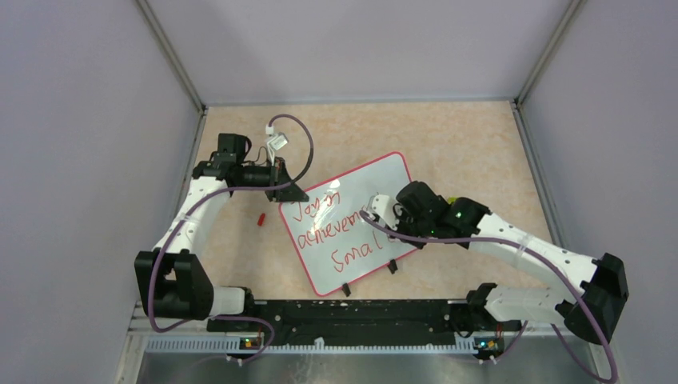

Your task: Write a sentence on the whiteboard

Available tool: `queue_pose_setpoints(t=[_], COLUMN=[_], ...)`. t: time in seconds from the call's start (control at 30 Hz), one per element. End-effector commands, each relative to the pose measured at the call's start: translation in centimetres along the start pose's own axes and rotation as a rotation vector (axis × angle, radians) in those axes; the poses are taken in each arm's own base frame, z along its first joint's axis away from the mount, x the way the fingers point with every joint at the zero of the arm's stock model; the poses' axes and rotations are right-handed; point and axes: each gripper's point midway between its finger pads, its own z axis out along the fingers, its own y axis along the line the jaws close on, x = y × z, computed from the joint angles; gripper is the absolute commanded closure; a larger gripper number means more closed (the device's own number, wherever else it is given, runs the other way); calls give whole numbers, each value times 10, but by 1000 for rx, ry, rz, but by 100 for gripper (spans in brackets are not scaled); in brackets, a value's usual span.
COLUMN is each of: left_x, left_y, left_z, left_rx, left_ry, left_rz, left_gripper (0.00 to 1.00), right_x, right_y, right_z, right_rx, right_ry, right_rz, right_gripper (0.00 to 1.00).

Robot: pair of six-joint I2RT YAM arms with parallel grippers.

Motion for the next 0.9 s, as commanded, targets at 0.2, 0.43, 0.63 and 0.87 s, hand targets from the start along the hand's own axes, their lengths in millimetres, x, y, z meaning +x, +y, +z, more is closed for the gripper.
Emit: queue_pose_setpoints(t=[0.2,0.43,0.63,0.87], left_x=[4,4,5,4], left_y=[22,22,23,23], left_z=[-1,-1,-1,-1], left_rx=[-103,-109,-110,-109], left_ry=[20,21,22,21], left_rz=[47,46,46,44], left_gripper=[100,100,100,100], right_x=[-10,-7,9,-18], right_y=[-14,-24,-23,-25], right_z=[-23,-7,7,-16], right_rx=[73,118,123,113], right_ry=[-41,-15,32,-47], right_rz=[-15,-20,-33,-22], right_gripper=[100,100,100,100])
